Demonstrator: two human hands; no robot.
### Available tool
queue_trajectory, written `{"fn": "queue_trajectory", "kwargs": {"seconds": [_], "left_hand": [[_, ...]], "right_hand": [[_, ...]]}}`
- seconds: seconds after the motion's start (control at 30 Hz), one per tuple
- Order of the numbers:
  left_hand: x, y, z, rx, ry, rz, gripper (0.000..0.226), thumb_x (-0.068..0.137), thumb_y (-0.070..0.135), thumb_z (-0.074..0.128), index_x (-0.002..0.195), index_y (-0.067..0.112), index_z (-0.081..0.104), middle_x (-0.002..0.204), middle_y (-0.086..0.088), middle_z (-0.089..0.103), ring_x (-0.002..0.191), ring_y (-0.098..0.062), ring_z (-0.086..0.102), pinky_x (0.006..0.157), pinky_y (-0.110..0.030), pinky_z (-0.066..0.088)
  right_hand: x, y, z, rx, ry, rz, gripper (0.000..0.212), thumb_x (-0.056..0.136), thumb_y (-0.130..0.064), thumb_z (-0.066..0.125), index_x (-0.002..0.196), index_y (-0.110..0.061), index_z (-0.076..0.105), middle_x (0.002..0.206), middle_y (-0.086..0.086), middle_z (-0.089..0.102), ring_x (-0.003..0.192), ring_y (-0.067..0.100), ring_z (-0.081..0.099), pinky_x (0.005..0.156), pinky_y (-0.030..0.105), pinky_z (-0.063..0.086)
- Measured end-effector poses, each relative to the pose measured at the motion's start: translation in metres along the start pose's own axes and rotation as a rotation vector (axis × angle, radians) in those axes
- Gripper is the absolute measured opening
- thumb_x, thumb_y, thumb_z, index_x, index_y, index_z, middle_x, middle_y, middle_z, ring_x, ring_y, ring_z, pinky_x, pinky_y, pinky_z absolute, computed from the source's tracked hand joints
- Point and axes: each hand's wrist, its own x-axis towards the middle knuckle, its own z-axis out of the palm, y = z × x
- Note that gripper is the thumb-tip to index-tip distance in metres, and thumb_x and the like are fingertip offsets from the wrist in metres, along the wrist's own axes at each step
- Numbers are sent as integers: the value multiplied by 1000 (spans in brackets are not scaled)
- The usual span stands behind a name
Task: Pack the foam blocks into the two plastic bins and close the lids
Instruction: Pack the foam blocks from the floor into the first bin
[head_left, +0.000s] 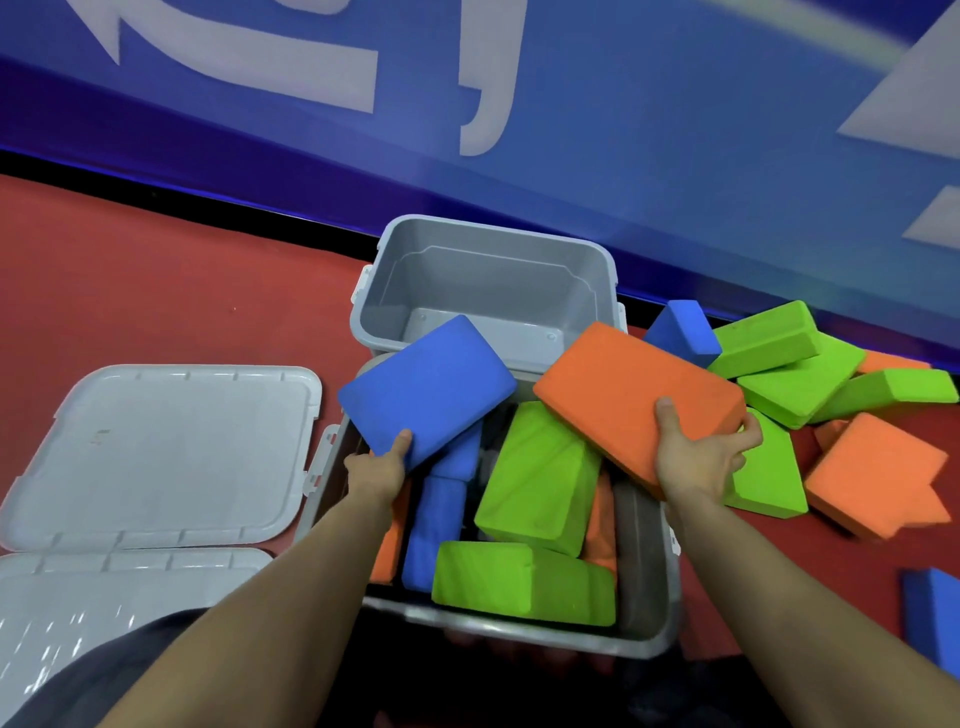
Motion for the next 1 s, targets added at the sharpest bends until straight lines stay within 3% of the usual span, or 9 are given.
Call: {"fn": "queue_trajectory", "kwargs": {"seconds": [0.07, 0.13, 0.2, 0.27, 0.37, 0.6, 0.7, 0.8, 1.0], "left_hand": [[-10, -1, 3, 200, 213, 74, 92, 82, 60, 73, 138, -5, 40, 135, -23, 50, 124, -39, 50, 104, -48, 43], [-30, -6, 5, 281, 311, 373, 53, 89, 48, 69, 112, 2, 56, 113, -18, 61, 109, -36, 57, 89, -42, 45], [-49, -11, 13, 333, 123, 558, 29, 93, 38, 68, 85, 12, 58, 82, -2, 64, 81, -26, 62, 69, -33, 40], [-55, -20, 32, 452, -121, 568, 24, 93, 34, 70, 83, 15, 60, 74, 7, 64, 73, -16, 61, 69, -30, 42], [-48, -35, 61, 564, -377, 415, 36, 91, 40, 72, 107, 10, 61, 91, 3, 63, 88, -18, 60, 85, -31, 45], [-33, -40, 91, 520, -484, 55, 96, 82, 59, 74, 144, -7, 43, 144, -15, 54, 129, -30, 55, 102, -31, 44], [-33, -35, 100, 545, -526, -46, 95, 80, 61, 75, 143, -4, 46, 139, -14, 58, 118, -30, 61, 91, -31, 47], [-42, -34, 109, 497, -651, -167, 78, 69, 70, 77, 117, 10, 64, 102, -5, 72, 72, -20, 63, 60, -23, 49], [-64, -28, 118, 279, -727, -279, 47, 88, 51, 71, 117, 15, 67, 96, -2, 77, 80, -18, 74, 62, -30, 57]], "right_hand": [[-4, -1, 1, -19, -13, -58, 99, 79, -56, 77, 150, -22, 17, 146, 26, 37, 125, 45, 50, 107, 47, 39], [-6, -1, 1, -32, -36, -94, 102, 78, -54, 79, 151, -23, 16, 147, 26, 37, 127, 45, 48, 109, 47, 39], [-8, -3, 3, -42, -36, -114, 103, 77, -52, 81, 152, -22, 16, 144, 26, 38, 128, 46, 48, 110, 48, 38], [-12, -7, 5, -70, -26, -162, 104, 76, -51, 81, 153, -23, 16, 141, 26, 40, 126, 48, 48, 110, 50, 38], [-17, -10, 5, -117, -13, -275, 104, 78, -50, 80, 155, -25, 15, 139, 24, 41, 126, 48, 45, 110, 52, 37], [1, 11, -16, -49, 13, -250, 104, 80, -50, 79, 156, -24, 14, 144, 23, 37, 131, 43, 43, 113, 49, 34], [9, 13, -19, 6, 36, -149, 103, 80, -48, 80, 156, -23, 14, 145, 23, 37, 131, 43, 44, 111, 47, 35], [17, 13, -23, 44, 57, -116, 101, 80, -47, 81, 154, -22, 16, 145, 24, 37, 131, 43, 44, 110, 46, 35], [21, 19, -31, 115, 106, -22, 103, 75, -50, 83, 149, -20, 17, 146, 24, 36, 129, 40, 46, 108, 45, 37]]}}
